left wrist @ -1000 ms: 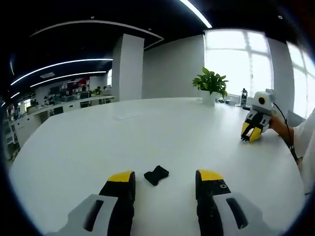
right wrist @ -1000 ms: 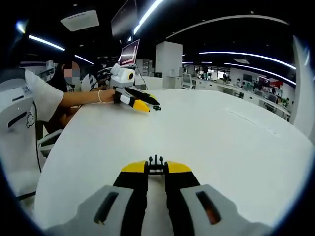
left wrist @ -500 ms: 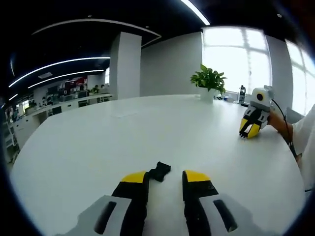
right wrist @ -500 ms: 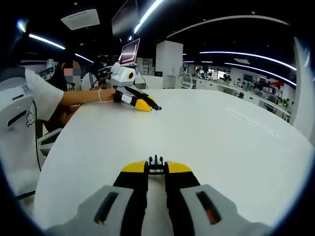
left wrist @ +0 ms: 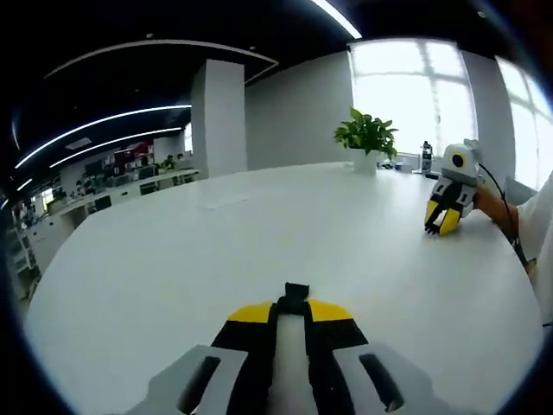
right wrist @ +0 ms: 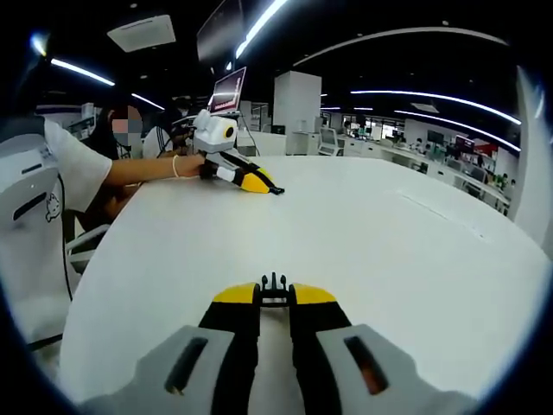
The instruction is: Snap the two parts of the plastic buckle together until the buckle closes and remains connected.
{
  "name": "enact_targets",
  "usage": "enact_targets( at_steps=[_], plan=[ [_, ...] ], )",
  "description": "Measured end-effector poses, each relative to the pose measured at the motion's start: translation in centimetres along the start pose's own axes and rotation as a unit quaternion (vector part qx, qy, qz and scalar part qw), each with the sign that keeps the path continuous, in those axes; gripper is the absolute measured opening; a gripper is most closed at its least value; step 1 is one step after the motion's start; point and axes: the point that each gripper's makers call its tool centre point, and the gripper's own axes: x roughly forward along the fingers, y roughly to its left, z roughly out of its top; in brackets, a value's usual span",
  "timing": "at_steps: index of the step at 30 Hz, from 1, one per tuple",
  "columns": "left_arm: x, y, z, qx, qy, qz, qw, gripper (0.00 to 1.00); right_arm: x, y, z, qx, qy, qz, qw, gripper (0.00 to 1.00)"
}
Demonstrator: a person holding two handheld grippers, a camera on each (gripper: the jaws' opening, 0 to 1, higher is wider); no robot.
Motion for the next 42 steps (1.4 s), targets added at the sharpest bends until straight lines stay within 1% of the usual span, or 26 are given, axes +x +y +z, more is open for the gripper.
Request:
enact_targets(
  at_steps=[3, 12, 17, 22, 25, 29, 36, 38, 42],
  plan=[
    [-0.1, -0.2, 0.0, 0.008, 0.001, 0.001, 1.0, 0.11, -0.1, 0.0, 0.0, 0.0, -0.001, -0.001, 1.0, 0.12],
    [-0.2, -1.6, 0.4, 0.006, -0.003, -0.006, 1.0, 0.11, -0.1, 0.1, 0.1, 0.001, -0.003, 0.001, 1.0, 0.12],
    [-0.2, -2.9, 0.7, -0.004, -0.004, -0.016, 0.9999, 0.11, -0.2, 0.2, 0.1, -0.001, -0.004, 0.002, 1.0, 0.12],
    [-0.1, -4.1, 0.7, -0.005, 0.001, -0.023, 0.9997, 0.11, -0.2, 0.2, -0.1, -0.006, 0.001, 0.006, 1.0, 0.12],
    [-0.1, -4.5, 0.5, -0.013, 0.005, -0.025, 0.9996, 0.11, -0.1, 0.3, -0.2, -0.01, 0.004, 0.015, 0.9998, 0.12],
    [0.0, -4.9, 0.4, -0.019, 0.007, -0.026, 0.9995, 0.11, 0.1, 0.2, 0.0, -0.017, -0.002, 0.034, 0.9993, 0.12],
    [-0.2, -5.4, 0.4, -0.03, 0.008, -0.028, 0.9991, 0.11, 0.3, 0.1, -0.2, -0.023, -0.004, 0.063, 0.9977, 0.12],
    [-0.3, -5.7, 0.3, -0.032, 0.01, -0.033, 0.9989, 0.11, 0.4, 0.2, -0.3, -0.029, -0.004, 0.069, 0.9972, 0.12],
    [-0.4, -5.9, 0.2, -0.036, 0.01, -0.036, 0.9987, 0.11, 0.5, -0.1, -0.4, -0.022, -0.006, 0.077, 0.9968, 0.12]
  ],
)
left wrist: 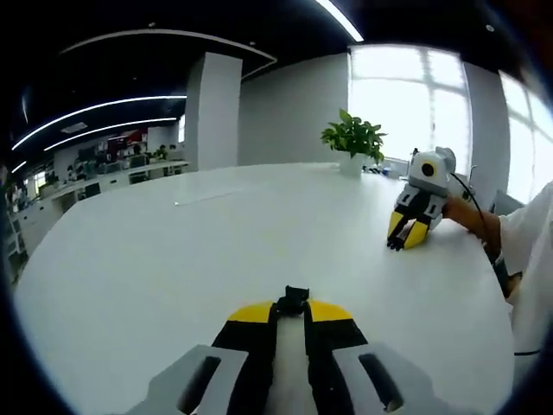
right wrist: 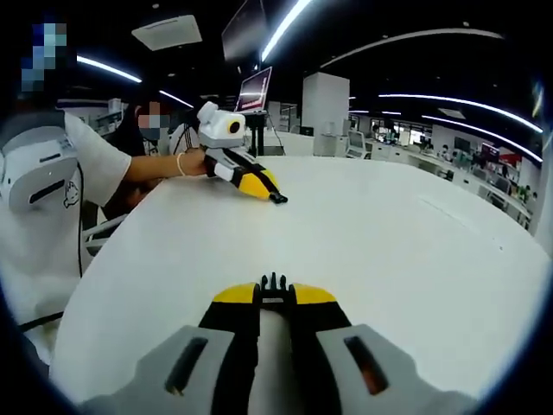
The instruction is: Snap the two parts of the plastic buckle together until the buckle closes and remains connected.
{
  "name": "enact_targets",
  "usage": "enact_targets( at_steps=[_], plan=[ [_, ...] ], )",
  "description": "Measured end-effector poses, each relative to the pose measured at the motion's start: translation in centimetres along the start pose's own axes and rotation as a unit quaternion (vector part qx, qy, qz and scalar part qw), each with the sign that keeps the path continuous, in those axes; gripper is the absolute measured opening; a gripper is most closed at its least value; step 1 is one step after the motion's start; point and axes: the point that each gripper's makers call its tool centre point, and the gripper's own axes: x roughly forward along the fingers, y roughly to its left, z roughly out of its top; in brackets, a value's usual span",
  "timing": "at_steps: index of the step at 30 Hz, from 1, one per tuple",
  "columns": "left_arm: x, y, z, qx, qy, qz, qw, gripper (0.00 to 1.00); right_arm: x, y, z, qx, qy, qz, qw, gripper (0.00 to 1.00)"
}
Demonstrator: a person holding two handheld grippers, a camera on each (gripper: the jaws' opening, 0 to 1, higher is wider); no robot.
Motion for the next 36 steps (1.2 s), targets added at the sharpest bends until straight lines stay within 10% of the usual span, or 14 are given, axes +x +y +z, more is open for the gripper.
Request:
enact_targets(
  at_steps=[30, 36],
  plan=[
    [-0.3, -1.3, 0.4, 0.062, -0.007, -0.018, 0.9979, 0.39, -0.7, 0.0, 0.9, -0.024, -0.018, -0.003, 0.9995, 0.25],
    [-0.7, -1.4, 0.8, 0.107, 0.044, -0.035, 0.9926, 0.41, -1.0, 0.3, 1.1, -0.032, -0.02, -0.009, 0.9992, 0.25]
  ],
)
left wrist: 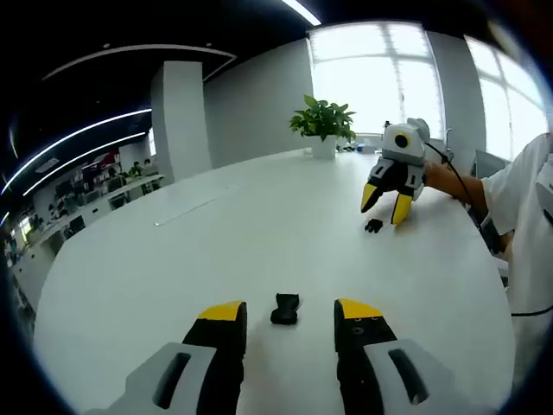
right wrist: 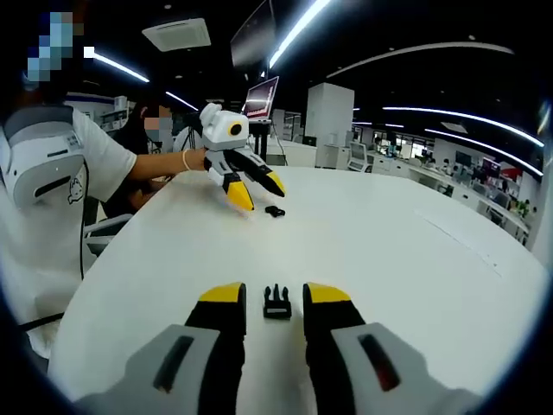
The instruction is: Snap the two parts of the plastic buckle together until the buckle closes and remains connected.
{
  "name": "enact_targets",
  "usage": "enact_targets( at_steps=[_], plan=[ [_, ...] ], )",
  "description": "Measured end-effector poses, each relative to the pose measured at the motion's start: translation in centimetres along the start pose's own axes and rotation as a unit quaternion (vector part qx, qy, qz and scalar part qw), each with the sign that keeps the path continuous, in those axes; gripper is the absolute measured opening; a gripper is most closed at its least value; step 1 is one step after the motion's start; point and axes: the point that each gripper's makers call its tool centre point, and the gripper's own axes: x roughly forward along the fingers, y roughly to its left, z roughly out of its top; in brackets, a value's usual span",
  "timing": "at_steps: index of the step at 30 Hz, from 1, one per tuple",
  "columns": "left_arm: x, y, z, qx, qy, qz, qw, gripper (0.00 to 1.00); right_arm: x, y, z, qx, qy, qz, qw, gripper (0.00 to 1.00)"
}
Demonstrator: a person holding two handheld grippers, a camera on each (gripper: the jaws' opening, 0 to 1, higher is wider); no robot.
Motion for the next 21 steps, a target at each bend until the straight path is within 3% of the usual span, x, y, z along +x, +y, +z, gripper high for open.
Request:
enact_targets(
  at_steps=[4, 7, 12, 16, 21],
  plan=[
    [0.0, -0.2, 0.4, 0.007, 0.013, -0.01, 0.9998, 0.41, -0.1, 0.2, 0.0, -0.001, -0.002, -0.001, 1.0, 0.25],
    [0.0, -0.2, 0.1, 0.034, 0.041, -0.017, 0.9984, 0.41, -0.3, 0.4, 0.0, -0.003, -0.001, 0.0, 1.0, 0.25],
    [-0.1, -0.2, 0.8, 0.058, 0.057, -0.037, 0.996, 0.43, -0.5, 0.7, 0.1, -0.008, 0.0, 0.0, 1.0, 0.24],
    [-0.3, -0.3, 1.1, 0.099, 0.083, -0.058, 0.99, 0.47, -0.6, 0.7, 0.4, -0.01, -0.004, -0.001, 0.9999, 0.24],
    [-0.4, 0.2, 1.9, 0.121, 0.107, -0.067, 0.9847, 0.47, -0.5, 0.8, 0.5, -0.015, -0.005, 0.0, 0.9999, 0.24]
  ],
)
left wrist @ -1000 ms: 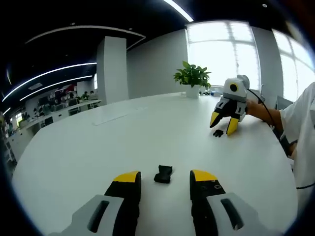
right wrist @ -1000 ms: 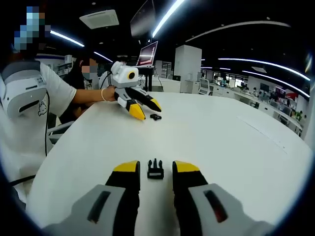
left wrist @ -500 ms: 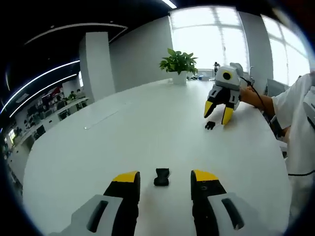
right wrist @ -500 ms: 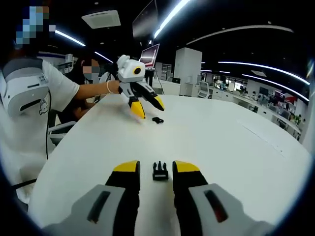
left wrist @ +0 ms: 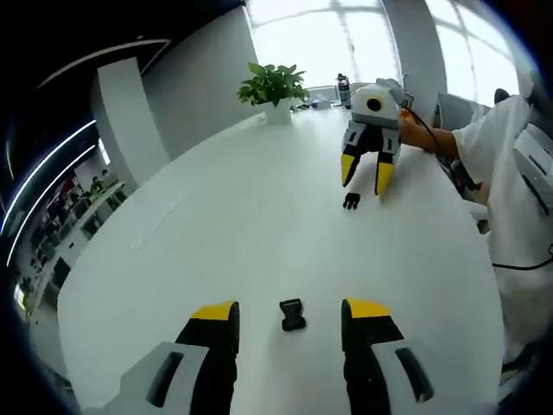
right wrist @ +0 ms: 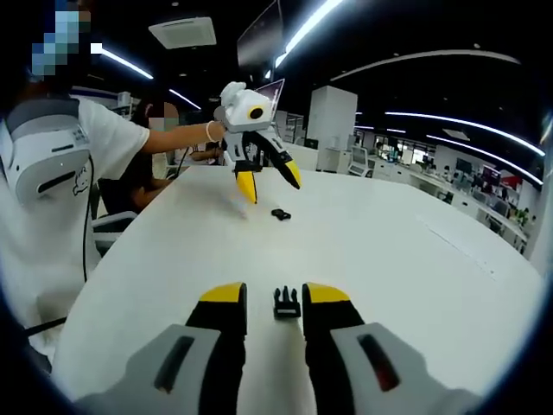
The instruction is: Snap the two parts of the plastic buckle together until the buckle closes and remains connected.
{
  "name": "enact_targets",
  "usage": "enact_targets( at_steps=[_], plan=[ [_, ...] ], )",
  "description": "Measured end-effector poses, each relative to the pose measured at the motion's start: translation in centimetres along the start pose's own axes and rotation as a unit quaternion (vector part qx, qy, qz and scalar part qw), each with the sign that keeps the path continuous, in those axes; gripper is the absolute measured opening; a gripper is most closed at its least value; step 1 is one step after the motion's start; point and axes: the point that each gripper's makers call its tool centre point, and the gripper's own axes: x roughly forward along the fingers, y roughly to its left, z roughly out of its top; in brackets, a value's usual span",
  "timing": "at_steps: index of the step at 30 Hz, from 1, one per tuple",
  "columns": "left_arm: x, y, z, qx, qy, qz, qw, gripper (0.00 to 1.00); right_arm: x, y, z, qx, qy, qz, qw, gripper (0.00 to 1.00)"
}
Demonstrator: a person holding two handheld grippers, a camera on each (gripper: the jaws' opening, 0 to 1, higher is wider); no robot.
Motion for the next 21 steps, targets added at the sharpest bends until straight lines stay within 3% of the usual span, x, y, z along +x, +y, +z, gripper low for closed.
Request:
enact_targets(
  at_steps=[7, 10, 21],
  plan=[
    [-0.3, 0.5, 0.1, 0.02, 0.033, -0.017, 0.9991, 0.48, -0.2, 0.1, 0.0, -0.002, -0.001, -0.001, 1.0, 0.24],
    [-0.3, 0.8, -0.5, 0.029, 0.06, -0.015, 0.9977, 0.45, -0.3, 0.2, -0.1, -0.003, 0.002, -0.002, 1.0, 0.24],
    [0.2, 0.9, -1.4, 0.105, 0.122, -0.026, 0.9867, 0.41, -0.4, 0.4, -0.1, -0.003, 0.003, -0.001, 1.0, 0.24]
  ],
)
